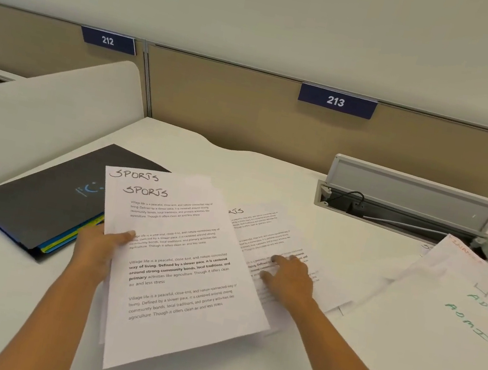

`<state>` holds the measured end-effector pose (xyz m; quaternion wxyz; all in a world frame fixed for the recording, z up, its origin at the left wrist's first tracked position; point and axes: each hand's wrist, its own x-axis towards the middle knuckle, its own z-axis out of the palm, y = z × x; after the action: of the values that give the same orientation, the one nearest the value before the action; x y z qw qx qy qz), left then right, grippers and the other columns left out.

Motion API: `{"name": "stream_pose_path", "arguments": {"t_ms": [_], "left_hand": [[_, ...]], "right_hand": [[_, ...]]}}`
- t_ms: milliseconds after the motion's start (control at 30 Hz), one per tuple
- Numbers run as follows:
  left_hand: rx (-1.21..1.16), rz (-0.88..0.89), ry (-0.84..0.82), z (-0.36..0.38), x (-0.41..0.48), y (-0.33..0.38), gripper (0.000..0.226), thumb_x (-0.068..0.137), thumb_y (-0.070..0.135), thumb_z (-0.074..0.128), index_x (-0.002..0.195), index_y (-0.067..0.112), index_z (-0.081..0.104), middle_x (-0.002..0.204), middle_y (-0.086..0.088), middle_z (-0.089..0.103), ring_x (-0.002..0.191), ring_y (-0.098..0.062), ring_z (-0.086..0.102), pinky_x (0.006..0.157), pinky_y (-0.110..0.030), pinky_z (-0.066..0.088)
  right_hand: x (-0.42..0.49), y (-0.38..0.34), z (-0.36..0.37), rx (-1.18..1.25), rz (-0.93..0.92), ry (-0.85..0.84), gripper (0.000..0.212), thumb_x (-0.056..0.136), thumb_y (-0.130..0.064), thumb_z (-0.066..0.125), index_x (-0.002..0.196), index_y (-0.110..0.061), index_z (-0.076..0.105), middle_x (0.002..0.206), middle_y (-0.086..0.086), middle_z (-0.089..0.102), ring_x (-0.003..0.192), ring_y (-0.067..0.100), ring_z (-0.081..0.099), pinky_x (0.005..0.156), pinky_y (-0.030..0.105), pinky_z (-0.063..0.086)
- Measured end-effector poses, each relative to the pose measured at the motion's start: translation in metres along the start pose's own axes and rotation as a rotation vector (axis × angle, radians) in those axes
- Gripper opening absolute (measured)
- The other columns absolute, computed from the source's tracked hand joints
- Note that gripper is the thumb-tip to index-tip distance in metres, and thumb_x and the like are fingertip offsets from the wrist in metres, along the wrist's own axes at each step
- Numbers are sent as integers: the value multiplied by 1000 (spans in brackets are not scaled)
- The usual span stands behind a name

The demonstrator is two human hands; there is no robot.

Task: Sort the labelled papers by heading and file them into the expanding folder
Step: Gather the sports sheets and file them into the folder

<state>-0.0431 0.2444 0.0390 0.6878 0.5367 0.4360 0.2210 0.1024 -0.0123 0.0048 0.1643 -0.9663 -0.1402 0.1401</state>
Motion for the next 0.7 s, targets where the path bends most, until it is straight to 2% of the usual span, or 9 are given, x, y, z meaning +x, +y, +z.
{"name": "stream_pose_path", "arguments": {"t_ms": [100,167,233,300,367,433,467,533,700], "left_hand": [[21,-33,-39,16,-2,-6,38,79,-11,62,117,-8,56,118,-24,60,90,-33,59,83,-45,48],[46,-44,-67,30,-6,-10,37,80,-12,61,117,-10,56,114,-23,60,89,-33,58,81,-45,48],[93,-40,-106,45,-6,-16,36,80,-12,62,115,-10,57,115,-24,61,89,-33,59,82,-45,49],[158,-34,-144,58,-6,-23,35,79,-9,65,113,-7,60,115,-25,62,89,-33,61,86,-47,50],[227,-7,-156,73,-6,-32,33,79,-4,67,111,-4,61,114,-23,64,90,-33,62,87,-44,51],[345,56,-128,86,-6,-40,30,81,3,67,110,-2,63,111,-20,65,94,-34,63,84,-37,50],[417,94,-112,92,-7,-43,27,83,5,66,109,-2,63,110,-19,66,96,-34,62,82,-35,50],[540,182,-94,104,-7,-50,26,83,7,65,107,-3,62,112,-20,64,100,-36,60,85,-40,50],[870,269,-55,126,-9,-60,55,79,14,70,126,-3,49,126,-24,47,121,-40,42,97,-45,41]], "right_hand": [[-1,-4,-3,78,-35,29,33,97,-28,43,115,-12,65,116,11,62,109,26,55,80,29,45],[-1,-4,-9,258,16,19,35,98,-25,40,105,-4,67,92,11,63,87,27,59,66,28,41],[0,3,-16,442,92,44,38,98,-27,39,99,-1,67,90,11,63,81,26,58,70,30,45],[-1,12,-21,431,120,123,42,98,-32,39,87,0,65,85,12,63,73,21,53,72,31,43],[-1,21,-22,358,111,150,43,97,-39,41,97,-3,64,93,11,62,84,21,56,76,30,41],[0,27,-19,308,115,88,56,93,-49,45,128,-5,52,127,12,56,120,26,50,94,31,39],[1,29,-17,269,108,61,65,90,-53,49,135,-6,44,137,12,48,129,27,42,101,32,36],[0,29,-11,189,92,46,76,84,-54,58,139,-8,36,141,12,41,133,27,34,105,33,32],[1,21,-8,172,119,58,79,76,-42,73,134,-6,34,134,11,39,128,26,36,101,31,36]]}}
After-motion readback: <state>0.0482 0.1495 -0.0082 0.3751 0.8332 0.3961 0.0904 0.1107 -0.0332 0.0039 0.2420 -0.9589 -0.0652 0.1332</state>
